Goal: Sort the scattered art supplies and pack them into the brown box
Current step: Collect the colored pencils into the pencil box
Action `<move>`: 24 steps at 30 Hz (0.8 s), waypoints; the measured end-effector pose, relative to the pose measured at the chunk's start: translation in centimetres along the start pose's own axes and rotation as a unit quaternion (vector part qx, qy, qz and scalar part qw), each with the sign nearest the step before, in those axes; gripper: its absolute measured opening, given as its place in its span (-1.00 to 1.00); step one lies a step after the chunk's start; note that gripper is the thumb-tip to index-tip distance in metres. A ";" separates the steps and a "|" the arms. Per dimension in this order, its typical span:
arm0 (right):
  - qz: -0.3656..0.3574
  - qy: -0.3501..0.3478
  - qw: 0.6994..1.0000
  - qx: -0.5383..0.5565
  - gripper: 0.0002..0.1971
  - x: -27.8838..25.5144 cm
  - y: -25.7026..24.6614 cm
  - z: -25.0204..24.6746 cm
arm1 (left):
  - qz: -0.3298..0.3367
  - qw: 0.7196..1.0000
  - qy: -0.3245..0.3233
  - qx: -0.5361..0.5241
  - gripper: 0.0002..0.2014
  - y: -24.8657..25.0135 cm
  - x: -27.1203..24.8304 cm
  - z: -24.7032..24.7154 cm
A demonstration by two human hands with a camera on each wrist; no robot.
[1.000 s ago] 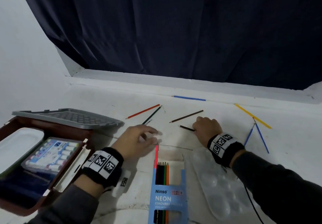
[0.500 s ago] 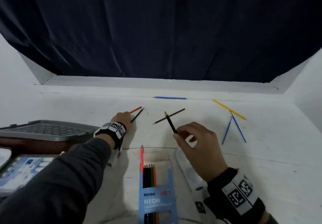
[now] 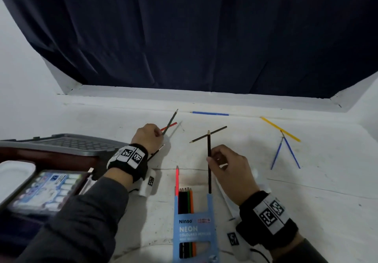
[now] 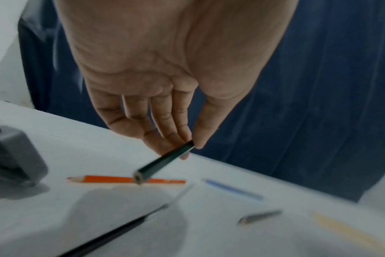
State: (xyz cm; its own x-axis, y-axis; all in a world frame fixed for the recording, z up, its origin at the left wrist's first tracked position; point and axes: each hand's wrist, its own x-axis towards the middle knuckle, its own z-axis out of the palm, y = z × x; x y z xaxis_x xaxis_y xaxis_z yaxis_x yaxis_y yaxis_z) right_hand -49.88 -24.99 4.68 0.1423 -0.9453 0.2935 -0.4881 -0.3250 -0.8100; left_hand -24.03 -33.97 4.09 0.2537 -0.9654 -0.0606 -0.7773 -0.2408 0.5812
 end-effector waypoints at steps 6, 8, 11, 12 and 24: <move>0.051 -0.071 0.996 0.009 -0.77 0.4 0.3 1.2 | 0.070 0.947 -0.026 -0.312 -0.91 1.5 -9.8 -0.5; 0.055 -0.076 0.995 0.019 -0.71 0.4 0.4 1.7 | 0.066 0.940 -0.062 -0.330 -0.85 1.4 -12.2 0.5; 0.065 -0.071 0.995 0.032 -0.66 0.3 0.9 2.1 | 0.068 0.942 -0.099 -0.314 -0.85 0.6 -13.4 2.5; 0.065 -0.073 0.995 0.029 -0.63 0.4 1.2 2.3 | 0.074 0.945 -0.105 -0.300 -0.84 0.2 -13.4 3.0; 0.038 -0.136 0.989 -0.030 -0.49 0.6 2.8 3.8 | 0.139 0.976 -0.152 -0.065 -0.74 1.0 -11.4 5.5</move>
State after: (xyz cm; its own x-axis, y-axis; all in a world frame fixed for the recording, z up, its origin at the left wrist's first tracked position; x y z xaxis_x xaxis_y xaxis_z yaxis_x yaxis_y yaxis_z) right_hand -47.93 -26.60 0.64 0.3260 -0.9421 0.0785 -0.5554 -0.2581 -0.7905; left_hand -30.88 -23.81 0.87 -0.1541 -0.9817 -0.1119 -0.7079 0.0307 0.7057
